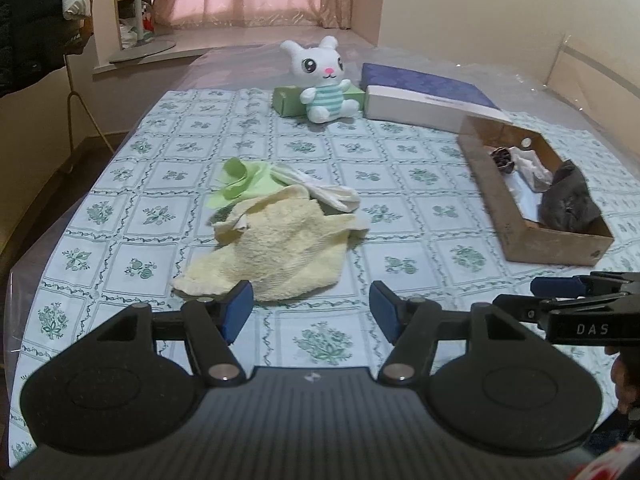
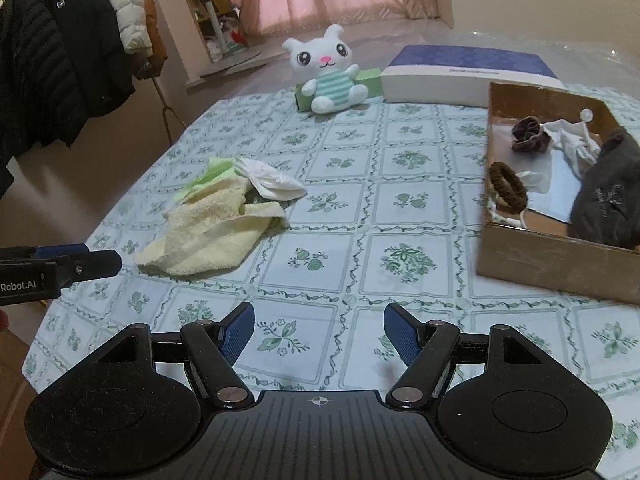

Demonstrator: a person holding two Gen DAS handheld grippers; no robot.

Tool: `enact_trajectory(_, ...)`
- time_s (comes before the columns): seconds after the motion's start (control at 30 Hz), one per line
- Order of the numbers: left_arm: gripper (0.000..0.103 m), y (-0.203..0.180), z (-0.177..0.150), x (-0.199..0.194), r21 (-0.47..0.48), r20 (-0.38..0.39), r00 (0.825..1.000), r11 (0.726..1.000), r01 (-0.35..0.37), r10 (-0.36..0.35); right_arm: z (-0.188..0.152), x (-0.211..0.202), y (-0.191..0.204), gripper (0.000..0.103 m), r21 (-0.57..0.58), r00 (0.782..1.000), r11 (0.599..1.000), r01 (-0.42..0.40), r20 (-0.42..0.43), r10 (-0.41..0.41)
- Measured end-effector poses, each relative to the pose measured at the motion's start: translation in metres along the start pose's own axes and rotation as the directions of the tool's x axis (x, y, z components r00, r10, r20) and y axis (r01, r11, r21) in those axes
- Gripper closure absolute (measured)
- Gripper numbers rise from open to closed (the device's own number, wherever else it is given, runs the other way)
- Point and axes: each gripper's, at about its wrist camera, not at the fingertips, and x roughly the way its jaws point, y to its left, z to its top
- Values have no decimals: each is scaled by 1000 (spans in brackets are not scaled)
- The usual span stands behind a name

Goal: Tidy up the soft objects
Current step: 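Reach the left gripper to the yellow towel and close on it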

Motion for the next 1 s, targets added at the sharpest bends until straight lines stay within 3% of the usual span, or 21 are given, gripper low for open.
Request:
enact_trajectory(0.23, 32, 7, -4, 28, 37, -10, 999, 999, -32, 32, 8, 29, -5, 32, 3, 1000, 1000, -2, -27, 2)
enact_trajectory(0.57, 30, 7, -2, 85, 125, -46, 997, 991, -53, 60, 25, 73, -17, 32, 35, 998, 999, 14, -54, -12)
enact_trajectory(1.0, 25, -8, 15, 140, 283, 13, 995, 954, -99, 100, 39, 107, -30, 32, 81, 998, 996, 35, -63, -30)
